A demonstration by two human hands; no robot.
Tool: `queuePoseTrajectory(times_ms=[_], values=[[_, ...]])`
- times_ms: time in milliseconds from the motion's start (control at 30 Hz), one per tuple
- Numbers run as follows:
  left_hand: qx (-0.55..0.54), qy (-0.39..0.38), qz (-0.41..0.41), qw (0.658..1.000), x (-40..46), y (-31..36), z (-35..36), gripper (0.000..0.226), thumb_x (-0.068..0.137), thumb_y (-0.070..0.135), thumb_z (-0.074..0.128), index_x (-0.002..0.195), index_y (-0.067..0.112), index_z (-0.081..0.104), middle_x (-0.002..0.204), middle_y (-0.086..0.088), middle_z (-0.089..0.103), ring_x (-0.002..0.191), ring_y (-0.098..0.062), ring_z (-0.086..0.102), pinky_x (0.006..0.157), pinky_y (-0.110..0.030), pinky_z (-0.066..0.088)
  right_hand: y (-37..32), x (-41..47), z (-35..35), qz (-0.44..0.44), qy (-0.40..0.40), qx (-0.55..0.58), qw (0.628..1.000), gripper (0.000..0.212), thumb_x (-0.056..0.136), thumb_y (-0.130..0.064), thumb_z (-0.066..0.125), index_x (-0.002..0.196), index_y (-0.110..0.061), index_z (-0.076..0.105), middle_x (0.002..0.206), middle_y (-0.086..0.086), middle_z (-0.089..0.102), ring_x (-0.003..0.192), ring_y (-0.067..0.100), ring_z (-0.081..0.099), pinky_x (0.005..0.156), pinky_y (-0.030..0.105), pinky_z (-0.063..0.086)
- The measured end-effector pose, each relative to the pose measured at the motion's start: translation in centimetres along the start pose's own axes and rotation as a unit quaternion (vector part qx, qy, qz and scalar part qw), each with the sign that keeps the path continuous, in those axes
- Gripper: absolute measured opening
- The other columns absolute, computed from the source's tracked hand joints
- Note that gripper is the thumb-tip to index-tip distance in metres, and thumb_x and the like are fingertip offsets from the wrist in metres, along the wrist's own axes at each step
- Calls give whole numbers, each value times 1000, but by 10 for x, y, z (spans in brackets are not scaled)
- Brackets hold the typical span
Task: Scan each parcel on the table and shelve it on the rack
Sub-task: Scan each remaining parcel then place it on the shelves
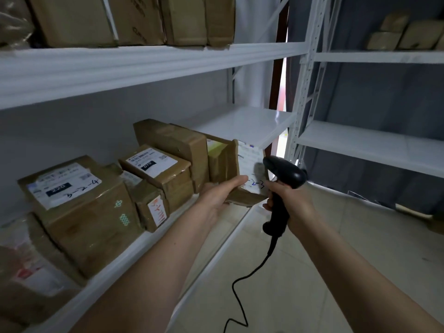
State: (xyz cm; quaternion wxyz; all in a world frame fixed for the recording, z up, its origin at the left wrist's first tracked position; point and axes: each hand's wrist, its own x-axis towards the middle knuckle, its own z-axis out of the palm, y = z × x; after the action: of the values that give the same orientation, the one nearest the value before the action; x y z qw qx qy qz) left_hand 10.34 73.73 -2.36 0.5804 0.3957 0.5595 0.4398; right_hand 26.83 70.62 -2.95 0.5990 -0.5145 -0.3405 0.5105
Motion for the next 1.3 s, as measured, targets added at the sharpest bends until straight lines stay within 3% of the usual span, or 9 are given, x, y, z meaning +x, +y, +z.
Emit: queuePoseTrajectory(times_ms=[133, 267, 400, 633, 867, 1100, 1200, 1233, 1300], values=[[22, -26, 15, 999, 31, 23, 25, 57, 61, 46, 86, 106, 16, 70, 91, 2, 76, 86, -5, 69, 76, -24, 54, -21, 44, -16, -31, 6, 15, 999, 9, 79, -5, 74, 79, -9, 65, 53, 1, 59, 46, 14, 57, 50, 29, 54], [28, -37, 27, 999, 72, 56, 60, 69, 58, 49, 86, 117, 17, 66, 97, 2, 76, 95, -11, 69, 89, -32, 55, -50, 95, -30, -57, 6, 18, 998, 8, 78, -3, 72, 76, -8, 67, 58, 4, 63, 45, 16, 58, 50, 29, 56], [62, 24, 44, 997, 115, 95, 96, 106, 35, 62, 83, 125, 14, 54, 106, -2, 71, 95, -15, 68, 87, -35, 57, -72, 153, -35, -69, -20, 21, 997, 9, 78, -4, 74, 83, -8, 68, 72, 9, 69, 53, 18, 60, 57, 31, 56], [263, 203, 57, 942, 197, 136, 123, 123, 51, 74, 71, 150, 25, 18, 148, -5, 38, 131, -31, 44, 103, -46, 43, -84, 246, -26, -46, -72, 35, 996, 14, 78, -7, 76, 86, -17, 68, 74, -3, 66, 73, 15, 64, 62, 28, 54], [358, 298, -21, 885, 245, 128, 125, 117, 64, 77, 62, 153, 29, 3, 151, -13, 22, 131, -37, 40, 79, -37, 35, -64, 310, -3, 45, -179, 53, 981, 13, 81, -8, 76, 90, -14, 69, 84, 1, 69, 77, 11, 68, 72, 29, 59], [467, 279, -30, 838, 258, 115, 122, 98, 71, 89, 38, 149, 30, 28, 144, -10, 26, 118, -31, 49, 76, -34, 38, -37, 342, 18, 117, -225, 45, 966, 19, 80, -9, 76, 97, -6, 68, 76, 5, 68, 76, 19, 67, 74, 33, 58], [471, 236, -25, 849, 258, 119, 127, 78, 79, 83, 35, 128, 25, 56, 137, -7, 46, 126, -29, 42, 94, -36, 43, -32, 350, 21, 129, -219, 35, 967, 21, 80, -11, 76, 100, -8, 69, 80, 5, 74, 80, 20, 72, 64, 26, 56], [470, 221, -4, 855, 256, 121, 130, 60, 83, 75, 41, 109, 27, 64, 120, -4, 55, 119, -28, 45, 96, -39, 45, -31, 352, 22, 135, -213, 33, 967, 20, 80, -11, 77, 98, -10, 69, 80, 5, 74, 79, 20, 72, 63, 25, 57], [500, 194, 31, 844, 253, 125, 134, 33, 87, 56, 53, 71, 28, 55, 81, 3, 54, 98, -23, 53, 94, -46, 48, -29, 354, 22, 140, -209, 33, 967, 20, 81, -9, 76, 98, -10, 68, 80, 5, 74, 77, 19, 72, 64, 26, 58]])
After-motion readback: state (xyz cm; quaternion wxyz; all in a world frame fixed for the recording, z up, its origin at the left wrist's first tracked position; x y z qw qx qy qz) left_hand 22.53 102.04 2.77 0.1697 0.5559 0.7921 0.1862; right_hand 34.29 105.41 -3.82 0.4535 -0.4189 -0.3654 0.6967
